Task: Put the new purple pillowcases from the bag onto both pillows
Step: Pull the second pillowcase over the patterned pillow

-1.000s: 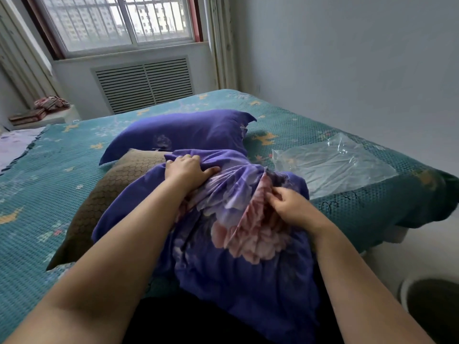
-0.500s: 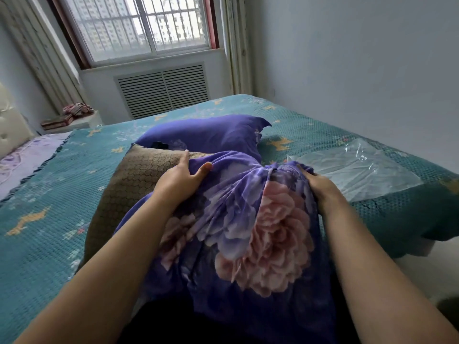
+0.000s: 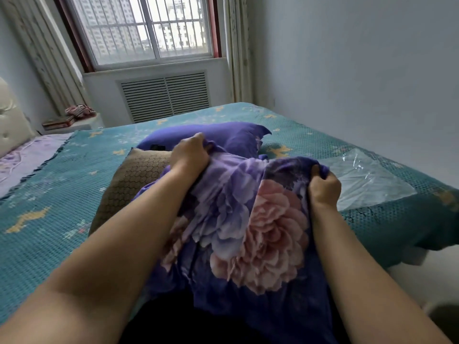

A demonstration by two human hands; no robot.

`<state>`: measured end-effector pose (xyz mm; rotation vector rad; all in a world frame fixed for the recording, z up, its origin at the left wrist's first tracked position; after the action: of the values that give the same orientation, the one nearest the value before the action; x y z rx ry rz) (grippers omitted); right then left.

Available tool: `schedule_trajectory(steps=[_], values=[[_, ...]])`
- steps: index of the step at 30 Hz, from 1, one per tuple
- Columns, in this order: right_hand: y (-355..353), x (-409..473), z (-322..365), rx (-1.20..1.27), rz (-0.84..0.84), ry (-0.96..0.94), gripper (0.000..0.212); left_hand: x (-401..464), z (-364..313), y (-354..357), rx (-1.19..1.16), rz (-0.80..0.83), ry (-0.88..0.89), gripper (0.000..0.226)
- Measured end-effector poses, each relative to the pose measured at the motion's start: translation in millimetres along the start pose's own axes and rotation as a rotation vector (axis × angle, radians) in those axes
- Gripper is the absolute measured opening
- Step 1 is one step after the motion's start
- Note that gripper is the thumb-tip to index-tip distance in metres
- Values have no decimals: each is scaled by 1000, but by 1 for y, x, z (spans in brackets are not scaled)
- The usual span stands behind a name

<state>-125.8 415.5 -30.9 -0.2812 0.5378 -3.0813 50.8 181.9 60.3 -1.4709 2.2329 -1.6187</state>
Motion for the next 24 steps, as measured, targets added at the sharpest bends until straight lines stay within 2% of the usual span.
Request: schedule_trajectory(steps=[5, 9, 11, 14, 17, 20, 22, 24], values=[[5, 7, 3, 75, 9, 206, 37, -16, 63, -18, 133, -50, -18, 17], [1, 19, -3, 173, 7, 343, 29, -28, 145, -78, 47, -169, -274, 16], [4, 22, 7, 105, 19, 272, 36, -33, 175, -94, 79, -174, -397, 23], [12, 23, 28, 33, 40, 197, 39, -33, 188, -97, 6, -138, -536, 32], [15, 29, 36, -98, 78, 115, 42, -32, 187, -97, 98, -161, -596, 45], [24, 25, 35, -172, 117, 70, 45, -41, 174, -85, -22, -165, -642, 78], [36, 13, 29, -234, 133, 18, 49, -48, 174, -66, -192, -72, -710, 91], [50, -9, 20, -354, 200, -80, 52, -55, 174, -51, -254, 71, -704, 85]])
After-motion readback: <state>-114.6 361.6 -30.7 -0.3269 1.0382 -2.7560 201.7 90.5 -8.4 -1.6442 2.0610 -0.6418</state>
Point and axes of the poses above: each hand's wrist, its own x-axis towards the middle knuckle, its own y-axis out of the palm, z = x × y, the point moved 4 cm from there along x, towards the middle knuckle, and after that the axes turned 14 degrees about -x, right-handed, at the moved point
